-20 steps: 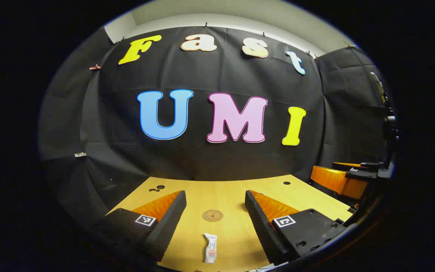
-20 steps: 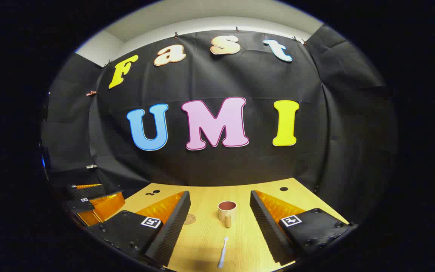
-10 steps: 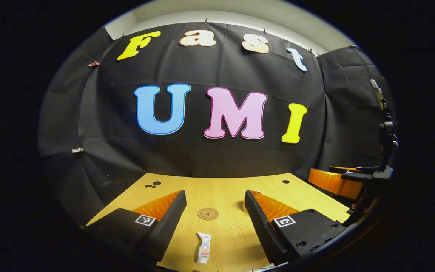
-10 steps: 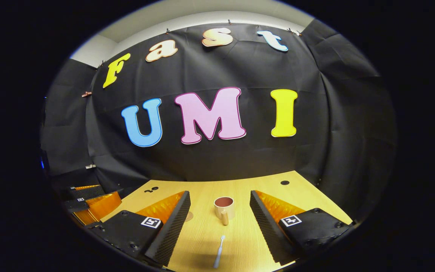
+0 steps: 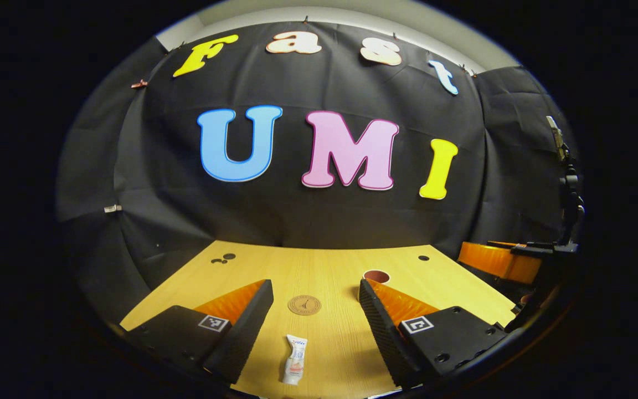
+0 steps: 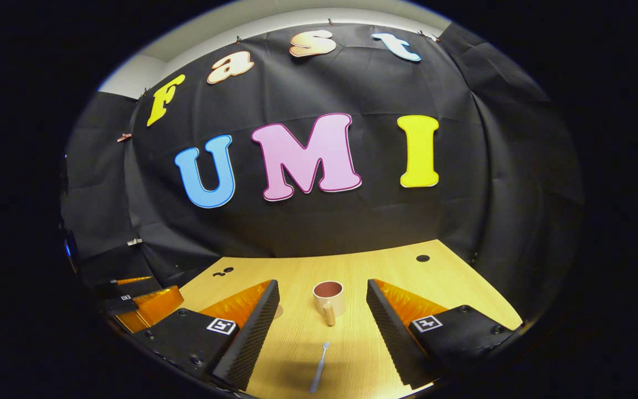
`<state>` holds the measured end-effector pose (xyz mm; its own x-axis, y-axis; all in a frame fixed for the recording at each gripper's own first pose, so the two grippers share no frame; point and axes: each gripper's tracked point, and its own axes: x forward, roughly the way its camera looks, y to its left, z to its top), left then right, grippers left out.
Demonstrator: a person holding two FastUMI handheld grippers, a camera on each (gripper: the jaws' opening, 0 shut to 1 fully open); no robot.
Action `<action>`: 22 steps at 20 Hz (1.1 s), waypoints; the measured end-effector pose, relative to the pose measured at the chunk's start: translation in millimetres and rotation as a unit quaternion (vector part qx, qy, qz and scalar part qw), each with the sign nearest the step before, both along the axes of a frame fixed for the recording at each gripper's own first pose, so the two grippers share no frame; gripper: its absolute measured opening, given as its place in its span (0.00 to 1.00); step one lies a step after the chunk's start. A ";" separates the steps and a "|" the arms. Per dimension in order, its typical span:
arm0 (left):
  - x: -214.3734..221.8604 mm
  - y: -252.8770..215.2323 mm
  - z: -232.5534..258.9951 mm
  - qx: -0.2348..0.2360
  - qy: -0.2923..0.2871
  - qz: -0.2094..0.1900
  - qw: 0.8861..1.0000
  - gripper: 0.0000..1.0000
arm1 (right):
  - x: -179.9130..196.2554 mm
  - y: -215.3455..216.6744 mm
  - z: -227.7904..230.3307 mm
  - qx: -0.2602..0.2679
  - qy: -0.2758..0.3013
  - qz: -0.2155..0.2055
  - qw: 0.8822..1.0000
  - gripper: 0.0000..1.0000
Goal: Put the toothbrush and toothpaste on the desktop into the cup, then pick up the cup and place it on the coaster on the desktop.
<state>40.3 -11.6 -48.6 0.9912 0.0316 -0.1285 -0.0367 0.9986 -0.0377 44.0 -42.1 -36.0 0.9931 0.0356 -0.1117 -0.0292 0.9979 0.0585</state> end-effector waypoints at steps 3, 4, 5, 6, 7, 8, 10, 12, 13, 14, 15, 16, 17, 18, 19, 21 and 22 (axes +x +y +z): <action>6.6 8.9 -31.7 -0.003 0.040 0.008 0.999 0.97 | 6.9 -7.3 -5.7 0.010 0.010 -0.001 1.000 0.98; 10.0 13.6 -42.7 -0.003 0.053 0.012 0.999 0.97 | 8.7 -10.4 -6.6 0.016 0.014 0.000 1.000 0.98; 12.2 18.6 -55.3 -0.001 0.067 0.016 0.998 0.97 | 10.9 -12.6 -8.7 0.020 0.017 0.000 1.000 0.98; 15.0 24.0 -67.2 0.001 0.082 0.022 0.996 0.97 | 12.8 -14.0 -10.6 0.019 0.021 0.000 1.000 0.98; 17.6 27.3 -80.4 0.001 0.097 0.023 0.995 0.97 | 15.4 -14.0 -12.2 0.018 0.024 0.000 1.000 0.98; 20.7 28.5 -90.3 0.000 0.111 0.021 0.994 0.98 | 17.4 -14.5 -13.2 0.018 0.026 0.002 0.999 0.98; 25.5 29.9 -112.1 0.003 0.139 0.017 0.990 0.98 | 20.4 -15.2 -15.6 0.018 0.029 0.006 0.999 0.98; 31.1 34.2 -134.4 0.010 0.163 0.016 0.986 0.98 | 25.3 -16.2 -19.7 0.022 0.036 0.014 0.999 0.98; 33.1 36.9 -148.1 0.015 0.177 0.016 0.984 0.98 | 28.9 -17.4 -20.8 0.024 0.040 0.016 0.999 0.98; 35.9 39.0 -158.4 0.021 0.187 0.019 0.982 0.98 | 34.9 -18.8 -21.6 0.027 0.042 0.018 0.999 0.98; 38.1 40.8 -167.7 0.024 0.194 0.024 0.980 0.98 | 40.1 -20.9 -22.8 0.028 0.044 0.018 0.998 0.98; 41.8 42.3 -174.6 0.028 0.196 0.030 0.980 0.98 | 44.2 -22.8 -25.0 0.028 0.049 0.016 0.998 0.98; 43.2 42.8 -184.7 0.029 0.204 0.034 0.978 0.98 | 48.1 -26.5 -28.9 0.027 0.056 0.011 0.998 0.98; 44.2 42.5 -195.0 0.032 0.214 0.034 0.976 0.98 | 50.6 -30.2 -34.2 0.027 0.064 0.008 0.998 0.98; 43.1 43.4 -204.9 0.037 0.223 0.035 0.973 0.98 | 53.0 -30.6 -39.1 0.030 0.072 0.010 0.997 0.98; 46.7 40.1 -220.3 0.043 0.241 0.029 0.969 0.98 | 59.3 -34.0 -49.0 0.037 0.089 0.015 0.995 0.98; 48.8 38.6 -227.5 0.044 0.250 0.028 0.967 0.98 | 60.8 -35.0 -52.8 0.040 0.096 0.017 0.994 0.98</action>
<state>89.2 27.0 -276.2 0.8026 0.1160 -0.5852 -0.0823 0.9931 0.0840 104.8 -77.2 -88.8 0.9520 0.0851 -0.2939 -0.0437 0.9885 0.1445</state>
